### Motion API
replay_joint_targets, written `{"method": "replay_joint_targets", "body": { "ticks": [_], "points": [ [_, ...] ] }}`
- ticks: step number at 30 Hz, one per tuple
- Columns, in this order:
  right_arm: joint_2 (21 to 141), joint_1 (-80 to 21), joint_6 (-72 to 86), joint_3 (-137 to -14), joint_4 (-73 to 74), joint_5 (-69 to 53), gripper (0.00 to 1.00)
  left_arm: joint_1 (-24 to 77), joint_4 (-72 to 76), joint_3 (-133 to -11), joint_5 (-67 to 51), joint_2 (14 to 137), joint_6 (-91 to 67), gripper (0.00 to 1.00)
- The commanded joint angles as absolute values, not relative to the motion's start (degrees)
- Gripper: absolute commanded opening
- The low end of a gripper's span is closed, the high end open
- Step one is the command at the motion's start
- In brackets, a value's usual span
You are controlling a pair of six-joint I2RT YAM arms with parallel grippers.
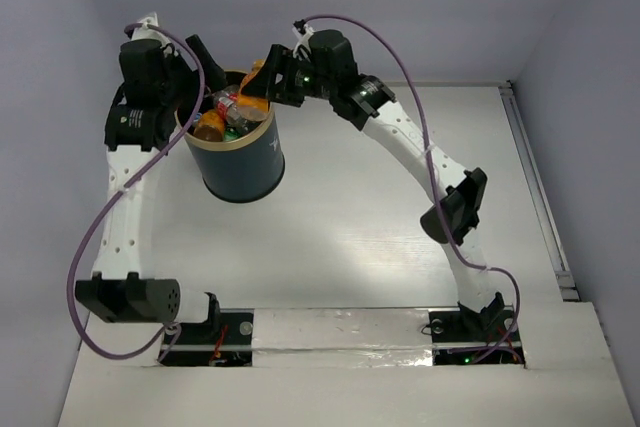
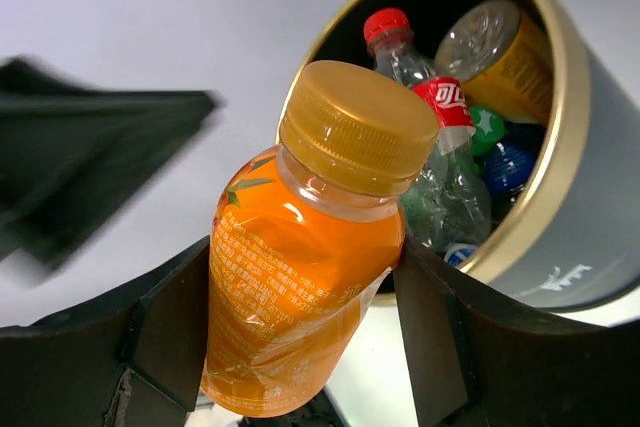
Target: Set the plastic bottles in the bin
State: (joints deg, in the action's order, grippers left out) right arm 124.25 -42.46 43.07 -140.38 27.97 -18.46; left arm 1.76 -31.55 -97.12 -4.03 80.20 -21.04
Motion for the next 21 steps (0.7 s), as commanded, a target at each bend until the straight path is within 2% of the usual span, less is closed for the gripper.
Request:
{"method": "replay_joint_targets", "body": {
  "ticks": [1,3,4,6,9,10,13,17,21],
  "points": [
    [126.5,-43.9,46.8,-145.9,21.3,-17.5,0.45,1.5,-29.2,-98.9,-4.3,73.1,-22.8,0.99],
    [128.1,-43.9,47.8,-149.1,21.5,-17.1,0.5,1.5,-28.0,-97.7,-4.9,71.6,-23.2,0.99],
    [128.7,-43.9,48.0,-149.6,21.4,-17.0,0.56,1.5,-27.7,-97.2,-5.2,70.3,-23.2,0.99],
    [129.7,-43.9,48.5,-149.5,21.4,-17.2,0.58,1.5,-27.3,-96.4,-5.5,69.6,-22.9,0.99],
    [130.6,-44.5,48.5,-148.5,22.9,-17.5,0.7,1.5,-27.3,-95.9,-4.8,68.7,-22.2,0.99],
    [130.7,-44.5,48.2,-148.5,24.1,-17.5,0.77,1.5,-27.3,-95.8,-4.7,68.4,-22.1,0.99],
    [129.8,-44.5,46.8,-148.4,26.2,-16.1,0.88,1.5,-27.2,-95.9,-4.7,68.4,-21.8,0.99],
    [127.7,-44.5,44.6,-147.7,28.2,-13.0,0.97,1.5,-26.4,-94.8,-6.1,68.3,-21.8,0.99],
    [128.0,-44.5,42.5,-148.5,32.5,-11.9,0.99,1.5,-25.1,-93.7,-6.7,67.8,-21.9,0.99]
  ]
}}
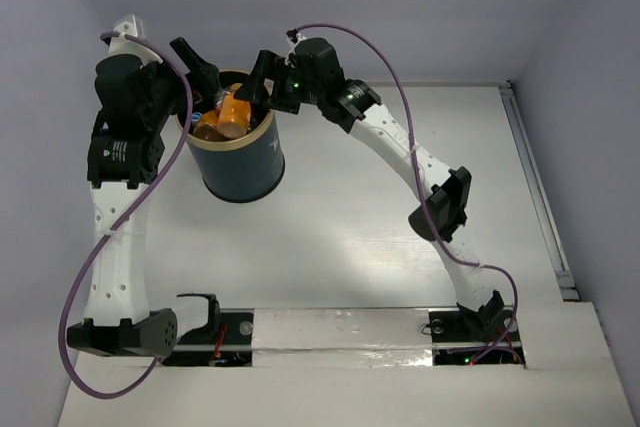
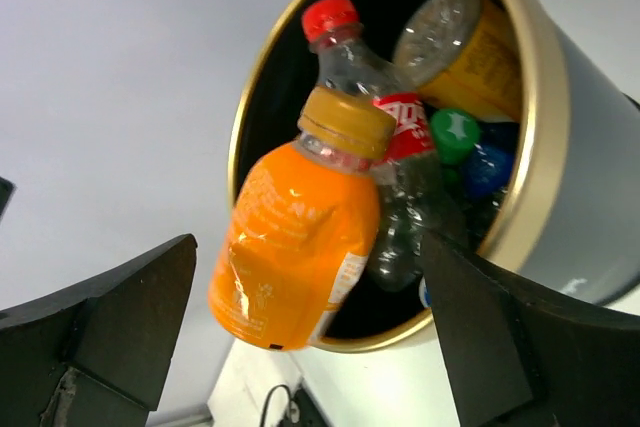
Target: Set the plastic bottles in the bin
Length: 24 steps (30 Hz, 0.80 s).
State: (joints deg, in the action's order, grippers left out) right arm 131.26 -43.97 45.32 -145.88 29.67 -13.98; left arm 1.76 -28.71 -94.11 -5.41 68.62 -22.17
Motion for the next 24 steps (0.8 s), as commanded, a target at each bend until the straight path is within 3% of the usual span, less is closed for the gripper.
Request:
{"method": "replay_joint_targets", "body": {
  "ticks": [1,4,6,7,10,13,16,24],
  "points": [
    [127.7,-44.5,42.1,-147.9,33.6,-11.4,0.99,1.5,-25.1,-93.8,-6.7,67.8,-21.9,0.99],
    [125.1,-44.5,40.8,-144.6,33.6,-9.6,0.99,1.5,-25.1,-93.5,-7.3,67.9,-21.9,0.99],
    [122.9,-44.5,39.8,-144.0,33.1,-8.7,0.93,1.5,-25.0,-93.3,-7.6,67.8,-22.0,0.99],
    [122.4,-44.5,39.5,-144.1,33.0,-8.6,0.74,1.5,-24.9,-93.2,-7.6,67.5,-22.0,0.99],
    [121.6,-44.5,38.9,-144.1,33.3,-9.3,0.41,1.5,-24.6,-92.6,-8.3,67.2,-22.1,0.99],
    [122.3,-45.8,38.6,-143.4,34.2,-10.7,0.23,1.5,-24.3,-91.4,-9.2,66.4,-22.4,0.99],
    [123.6,-47.5,38.3,-142.5,33.0,-11.9,0.16,1.5,-23.9,-89.8,-9.8,65.7,-22.5,0.99],
    [130.8,-48.3,40.0,-145.0,34.7,-10.7,0.18,1.5,-24.3,-87.4,-10.1,64.4,-22.2,0.99]
  ]
}}
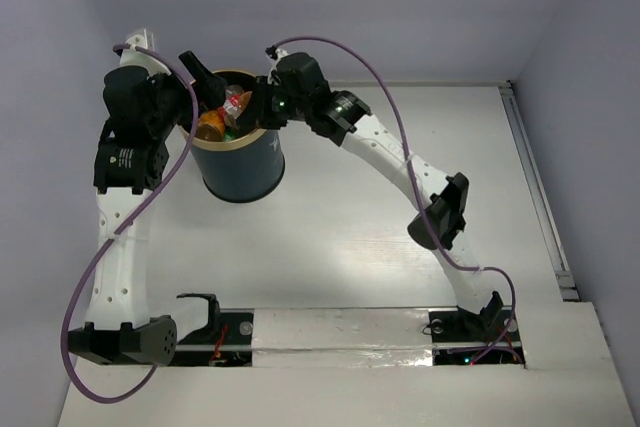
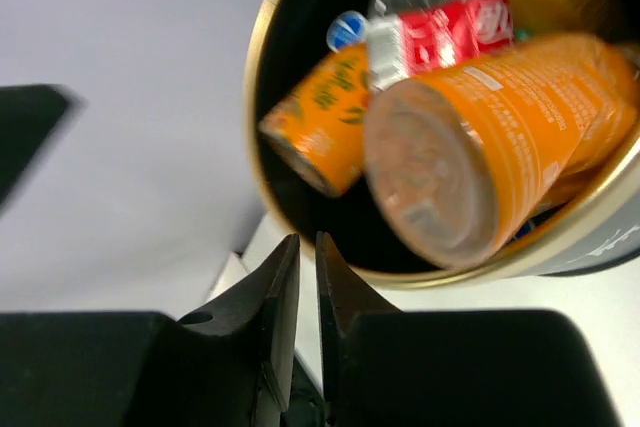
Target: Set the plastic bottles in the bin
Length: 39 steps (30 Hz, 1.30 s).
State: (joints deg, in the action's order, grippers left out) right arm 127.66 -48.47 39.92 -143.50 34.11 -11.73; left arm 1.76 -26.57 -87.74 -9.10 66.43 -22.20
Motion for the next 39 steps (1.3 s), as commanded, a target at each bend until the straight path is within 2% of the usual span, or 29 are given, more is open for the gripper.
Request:
{"method": "replay_joint_targets", "body": {
  "ticks": [1,9,12,15,16,18,19,22,24,26,27,28,29,31,35,39],
  "points": [
    [131.3,-48.3,40.1,-146.3,35.0,-10.8,0.19,1.5,-24.5,-87.3,-10.0,64.1,-22.2,0.99],
    [126.0,-48.3,41.1,-143.6,29.3,-13.7,0.23,1.5,-24.3,-87.8,-11.2,62.9,-23.8,0.99],
    [121.6,-48.3,40.7,-142.5,25.9,-16.3,0.29,1.5,-21.7,-86.1,-12.0,61.7,-25.8,0.99],
    [115.5,-48.3,39.0,-138.7,23.5,-17.1,0.52,1.5,-17.9,-83.9,-12.2,59.4,-28.1,0.99],
    [113.6,-48.3,38.4,-137.1,23.1,-17.1,0.65,1.5,-17.1,-83.5,-12.2,58.3,-28.6,0.99],
    [106.6,-48.3,35.4,-132.8,22.0,-16.0,0.75,1.5,-14.5,-83.1,-12.4,57.3,-30.4,0.99],
    [103.5,-48.3,34.2,-126.4,21.5,-15.2,0.8,1.5,-13.9,-83.2,-12.4,56.6,-31.2,0.99],
    [88.6,-48.3,30.2,-113.6,18.2,-9.8,0.81,1.5,-12.2,-85.2,-12.9,55.6,-34.2,0.99],
    [79.9,-48.3,27.4,-100.9,16.7,-4.3,0.81,1.5,-11.6,-87.3,-13.4,55.0,-35.3,0.99],
    [65.7,-48.3,25.7,-89.6,16.1,0.4,0.81,1.5,-11.5,-89.5,-13.3,53.9,-36.4,0.99],
    [56.4,-48.3,24.7,-86.4,16.6,7.4,0.86,1.5,-11.3,-90.0,-13.4,53.4,-36.6,0.99],
    [52.0,-48.3,24.3,-83.6,17.2,11.0,0.96,1.5,-11.2,-90.3,-13.5,52.5,-36.6,0.99],
    [47.9,-48.3,24.3,-81.3,19.6,14.6,1.0,1.5,-11.2,-90.4,-13.8,51.9,-36.6,0.99],
    [37.7,-48.3,24.8,-76.2,22.3,25.1,1.0,1.5,-12.2,-90.3,-13.4,50.2,-36.6,0.99],
    [29.7,-48.3,26.1,-73.0,31.4,31.5,1.0,2.9,-12.4,-83.8,-15.4,47.0,-37.6,0.99],
    [27.5,-48.3,30.0,-70.3,35.6,34.0,1.0,3.4,-15.2,-79.6,-13.9,45.1,-37.7,0.99]
  ]
}}
